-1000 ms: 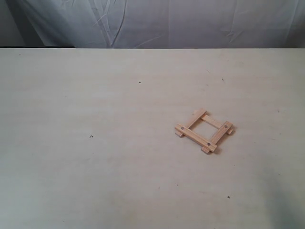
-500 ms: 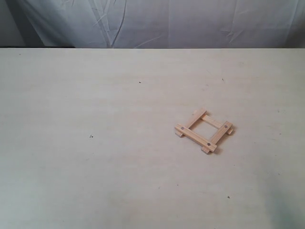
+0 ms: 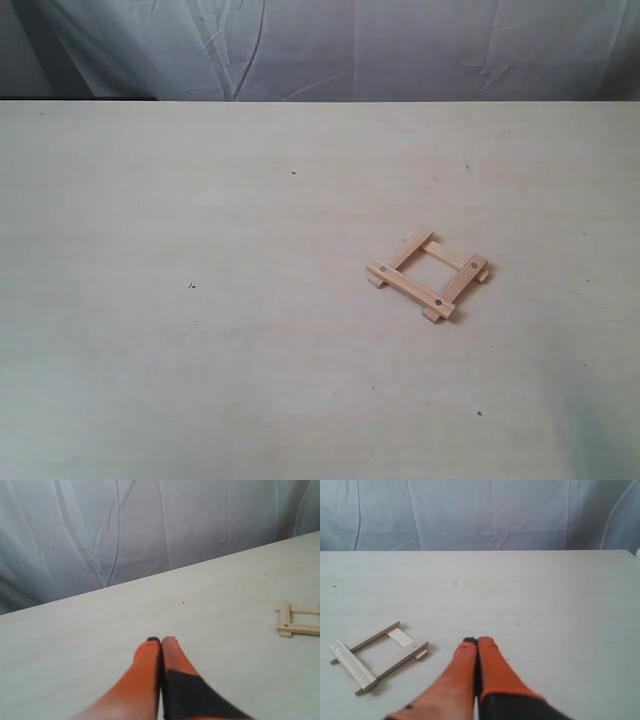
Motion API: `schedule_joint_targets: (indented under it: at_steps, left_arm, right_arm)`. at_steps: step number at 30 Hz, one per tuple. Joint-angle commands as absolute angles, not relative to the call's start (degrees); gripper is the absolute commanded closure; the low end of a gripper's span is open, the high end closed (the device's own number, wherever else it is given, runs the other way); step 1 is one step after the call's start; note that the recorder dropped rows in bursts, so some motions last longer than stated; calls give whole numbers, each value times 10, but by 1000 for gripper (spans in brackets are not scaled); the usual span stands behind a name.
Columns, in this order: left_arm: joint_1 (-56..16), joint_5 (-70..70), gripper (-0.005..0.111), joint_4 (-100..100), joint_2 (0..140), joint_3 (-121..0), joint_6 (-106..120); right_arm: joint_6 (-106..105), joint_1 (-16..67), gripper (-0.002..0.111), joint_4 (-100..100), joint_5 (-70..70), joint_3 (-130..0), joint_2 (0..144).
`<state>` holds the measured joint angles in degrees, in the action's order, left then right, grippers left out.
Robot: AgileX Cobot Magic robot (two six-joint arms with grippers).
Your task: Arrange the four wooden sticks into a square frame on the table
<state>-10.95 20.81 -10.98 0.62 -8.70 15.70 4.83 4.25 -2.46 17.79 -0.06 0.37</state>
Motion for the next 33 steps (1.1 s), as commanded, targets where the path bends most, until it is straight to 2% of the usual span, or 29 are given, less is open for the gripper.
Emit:
schedule_joint_targets:
  at_steps: [1, 12, 22, 33]
  left_arm:
    - [-115, 176, 107, -117, 0, -59, 154]
    - [-111, 175, 107, -47, 0, -2, 156]
    - [-31, 179, 107, -45, 0, 0, 153]
    - [-29, 180, 107, -48, 0, 0, 153]
  right_arm:
    - [46, 40, 109, -24, 175, 0, 0]
    - [46, 40, 109, -24, 175, 0, 0]
    - [46, 40, 109, -24, 175, 0, 0]
    - [46, 40, 109, -24, 175, 0, 0]
